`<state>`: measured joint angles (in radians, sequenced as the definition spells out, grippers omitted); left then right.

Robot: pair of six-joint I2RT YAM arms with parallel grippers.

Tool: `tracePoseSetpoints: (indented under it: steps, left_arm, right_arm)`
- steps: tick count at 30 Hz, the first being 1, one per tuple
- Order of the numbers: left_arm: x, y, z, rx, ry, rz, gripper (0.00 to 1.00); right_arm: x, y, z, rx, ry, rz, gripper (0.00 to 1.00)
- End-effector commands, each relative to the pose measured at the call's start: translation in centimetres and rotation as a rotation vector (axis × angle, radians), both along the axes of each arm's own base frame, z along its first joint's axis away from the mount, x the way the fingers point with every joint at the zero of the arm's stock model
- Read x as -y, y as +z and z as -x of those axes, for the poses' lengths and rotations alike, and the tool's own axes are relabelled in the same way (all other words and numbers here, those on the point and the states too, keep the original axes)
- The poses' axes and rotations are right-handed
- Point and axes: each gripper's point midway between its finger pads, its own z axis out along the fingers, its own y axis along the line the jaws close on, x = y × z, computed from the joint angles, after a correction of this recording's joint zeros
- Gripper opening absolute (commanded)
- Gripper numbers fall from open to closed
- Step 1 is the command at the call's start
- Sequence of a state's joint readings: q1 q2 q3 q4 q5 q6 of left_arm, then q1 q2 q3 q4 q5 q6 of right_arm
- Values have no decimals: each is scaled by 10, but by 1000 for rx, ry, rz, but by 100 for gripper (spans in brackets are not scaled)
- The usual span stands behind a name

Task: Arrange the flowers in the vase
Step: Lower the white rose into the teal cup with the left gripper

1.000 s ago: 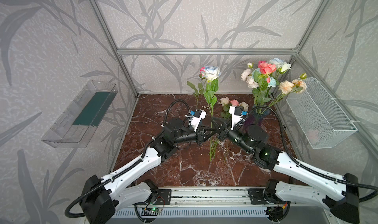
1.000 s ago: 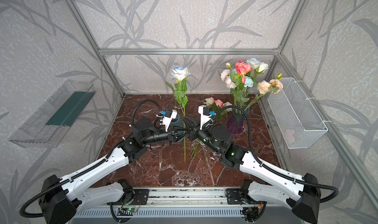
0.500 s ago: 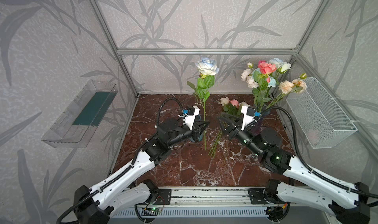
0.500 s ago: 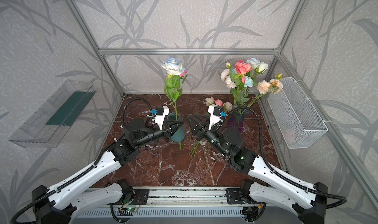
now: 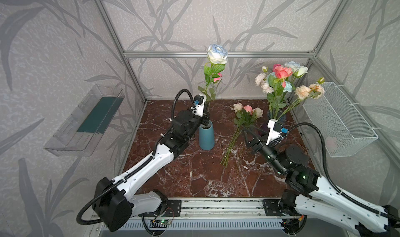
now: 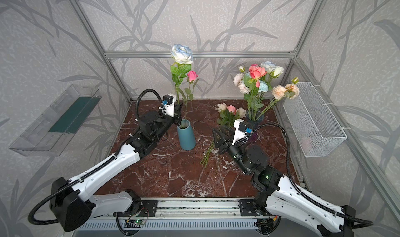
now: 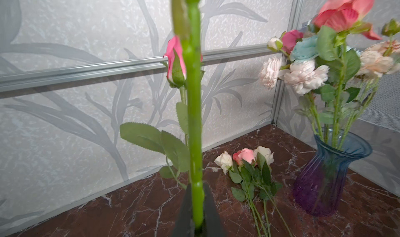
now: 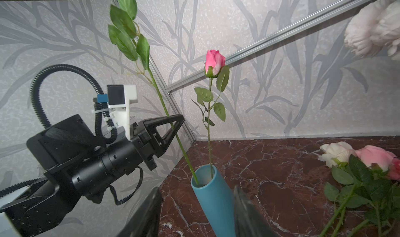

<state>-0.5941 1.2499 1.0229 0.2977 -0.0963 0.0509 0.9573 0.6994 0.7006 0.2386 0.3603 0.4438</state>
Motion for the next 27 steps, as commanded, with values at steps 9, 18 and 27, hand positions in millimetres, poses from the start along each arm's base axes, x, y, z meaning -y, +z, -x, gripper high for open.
tracePoseSetpoints:
  steps: [9, 18, 27]
  left_arm:
    - [-5, -12, -21, -78, -13, 92, 0]
    - [-12, -66, -11, -209, 9, 101, 18]
    - [-19, -66, -1, -235, 19, 94, 27]
  right_arm:
    - [16, -13, -1, -13, -57, 25, 54]
    - [11, -23, -7, -48, -57, 40, 56]
    - [4, -25, -11, -62, -44, 52, 56]
